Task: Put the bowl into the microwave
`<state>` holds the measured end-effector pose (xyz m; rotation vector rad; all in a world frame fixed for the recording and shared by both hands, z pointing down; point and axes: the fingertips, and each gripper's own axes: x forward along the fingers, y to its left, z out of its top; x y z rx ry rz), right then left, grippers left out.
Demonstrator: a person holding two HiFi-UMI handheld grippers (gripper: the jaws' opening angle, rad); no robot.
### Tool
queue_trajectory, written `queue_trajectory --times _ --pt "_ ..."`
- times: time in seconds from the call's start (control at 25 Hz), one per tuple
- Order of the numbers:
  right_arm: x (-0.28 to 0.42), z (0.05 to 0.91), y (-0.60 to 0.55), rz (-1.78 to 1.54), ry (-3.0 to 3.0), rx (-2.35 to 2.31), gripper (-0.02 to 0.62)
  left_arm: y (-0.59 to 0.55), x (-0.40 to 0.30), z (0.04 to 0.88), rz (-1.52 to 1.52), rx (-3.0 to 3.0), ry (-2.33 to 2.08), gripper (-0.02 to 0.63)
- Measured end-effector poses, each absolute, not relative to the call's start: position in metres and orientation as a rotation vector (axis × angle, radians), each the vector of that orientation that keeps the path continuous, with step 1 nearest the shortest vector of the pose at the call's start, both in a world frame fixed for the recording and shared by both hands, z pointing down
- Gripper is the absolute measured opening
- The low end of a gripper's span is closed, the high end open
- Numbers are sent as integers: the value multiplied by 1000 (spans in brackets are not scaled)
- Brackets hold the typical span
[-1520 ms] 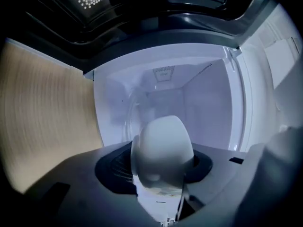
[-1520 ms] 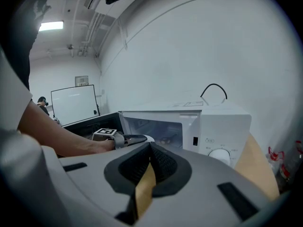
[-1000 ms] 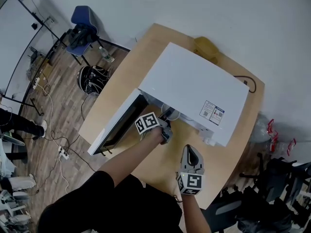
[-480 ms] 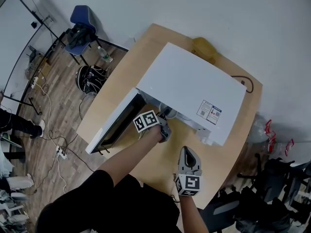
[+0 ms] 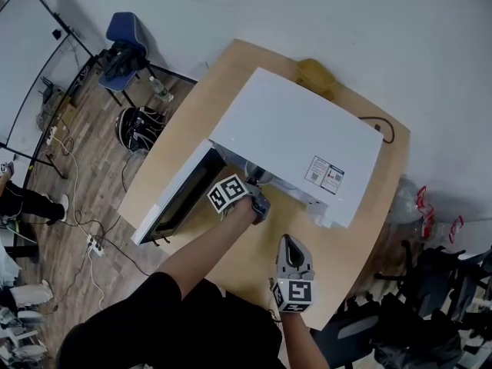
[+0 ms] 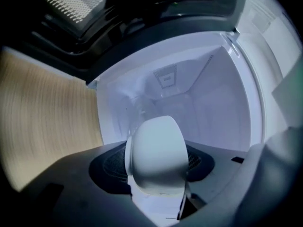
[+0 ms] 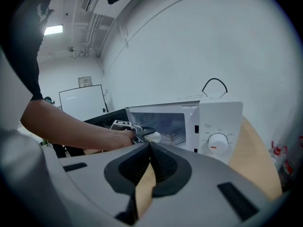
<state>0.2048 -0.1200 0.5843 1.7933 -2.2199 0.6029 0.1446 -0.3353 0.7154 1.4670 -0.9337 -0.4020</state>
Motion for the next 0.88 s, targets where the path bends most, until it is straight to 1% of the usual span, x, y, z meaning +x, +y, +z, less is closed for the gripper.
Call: queue_trajectory --times 0.08,0.16,0.4,0.6,0.88 --pt "203 585 -117 609 -2222 1791 58 -335 140 719 -504 1354 -897 250" --pt "201 585 -115 612 -2227 1782 58 -334 137 721 -529 1318 -885 249" --pt "193 587 -109 601 -2247 1744 60 -336 136 710 -414 1472 -996 249" --pt "195 588 -107 601 -2247 1745 60 -349 147 700 -401 1567 -957 245" --pt "200 588 -104 589 -2240 1746 60 -357 155 707 -260 1738 -940 245"
